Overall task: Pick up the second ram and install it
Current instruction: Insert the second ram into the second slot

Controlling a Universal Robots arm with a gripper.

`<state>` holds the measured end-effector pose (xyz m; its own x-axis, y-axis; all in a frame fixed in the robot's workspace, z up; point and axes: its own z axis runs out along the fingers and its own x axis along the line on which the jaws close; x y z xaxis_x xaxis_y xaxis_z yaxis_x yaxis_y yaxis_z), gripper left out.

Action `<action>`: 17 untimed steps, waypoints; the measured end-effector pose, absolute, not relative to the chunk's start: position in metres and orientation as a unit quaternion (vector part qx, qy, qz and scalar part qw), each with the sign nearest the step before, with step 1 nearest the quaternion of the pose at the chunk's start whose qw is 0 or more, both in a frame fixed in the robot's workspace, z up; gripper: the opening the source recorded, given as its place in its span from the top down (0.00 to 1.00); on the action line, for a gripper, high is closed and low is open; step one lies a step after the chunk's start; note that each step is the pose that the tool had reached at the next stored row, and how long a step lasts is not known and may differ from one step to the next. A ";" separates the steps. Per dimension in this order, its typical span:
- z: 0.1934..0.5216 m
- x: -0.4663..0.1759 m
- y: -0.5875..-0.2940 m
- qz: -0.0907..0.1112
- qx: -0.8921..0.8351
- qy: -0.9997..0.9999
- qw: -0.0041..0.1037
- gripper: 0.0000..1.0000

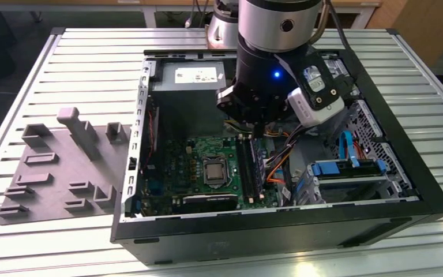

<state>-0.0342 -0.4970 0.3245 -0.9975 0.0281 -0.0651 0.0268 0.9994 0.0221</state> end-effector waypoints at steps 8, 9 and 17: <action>0.321 -0.035 -0.497 0.011 0.014 0.999 0.033 0.88; 0.320 -0.035 -0.497 0.011 0.014 0.999 0.033 0.88; 0.316 -0.036 -0.497 0.011 0.014 0.999 0.034 0.88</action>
<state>-0.0364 -0.4970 0.3160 -0.9974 0.0281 -0.0669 0.0267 0.9994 0.0219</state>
